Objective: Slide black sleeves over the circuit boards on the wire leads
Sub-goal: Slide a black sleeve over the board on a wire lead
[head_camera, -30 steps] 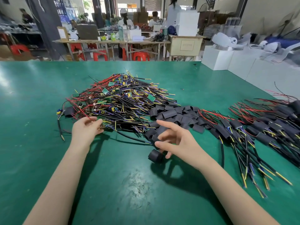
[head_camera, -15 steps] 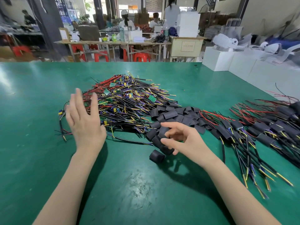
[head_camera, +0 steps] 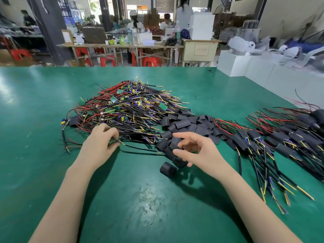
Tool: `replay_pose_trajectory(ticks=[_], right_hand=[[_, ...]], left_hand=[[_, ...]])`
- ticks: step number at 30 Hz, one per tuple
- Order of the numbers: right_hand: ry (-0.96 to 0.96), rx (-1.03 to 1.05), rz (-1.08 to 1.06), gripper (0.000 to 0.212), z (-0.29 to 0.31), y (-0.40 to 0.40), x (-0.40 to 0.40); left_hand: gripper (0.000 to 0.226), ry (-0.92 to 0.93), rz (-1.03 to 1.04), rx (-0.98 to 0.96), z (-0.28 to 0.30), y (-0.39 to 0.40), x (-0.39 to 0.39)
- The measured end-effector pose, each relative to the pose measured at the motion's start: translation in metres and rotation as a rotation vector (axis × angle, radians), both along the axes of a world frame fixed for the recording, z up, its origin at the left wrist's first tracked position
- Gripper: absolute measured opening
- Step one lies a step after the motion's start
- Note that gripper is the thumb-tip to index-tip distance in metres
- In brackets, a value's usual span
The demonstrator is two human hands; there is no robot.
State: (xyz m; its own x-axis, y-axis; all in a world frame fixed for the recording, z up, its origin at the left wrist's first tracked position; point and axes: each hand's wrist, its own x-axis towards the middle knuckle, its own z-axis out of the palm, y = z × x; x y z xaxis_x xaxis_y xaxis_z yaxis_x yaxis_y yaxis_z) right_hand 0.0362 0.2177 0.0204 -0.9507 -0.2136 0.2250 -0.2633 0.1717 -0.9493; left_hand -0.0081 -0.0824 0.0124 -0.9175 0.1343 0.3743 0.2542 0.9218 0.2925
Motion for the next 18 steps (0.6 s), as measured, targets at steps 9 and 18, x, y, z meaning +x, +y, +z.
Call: replay_pose_trajectory(ticks=[9,18], right_hand=[[0.01,0.006,-0.023,0.037,0.003,0.002,0.001],[0.015,0.013,-0.039,0.036,0.002,0.003,0.001]], left_hand=[[0.019,0.231,0.066,0.759,-0.001,0.009,-0.011],[0.019,0.404,0.121,0.836,-0.003,0.014,-0.014]])
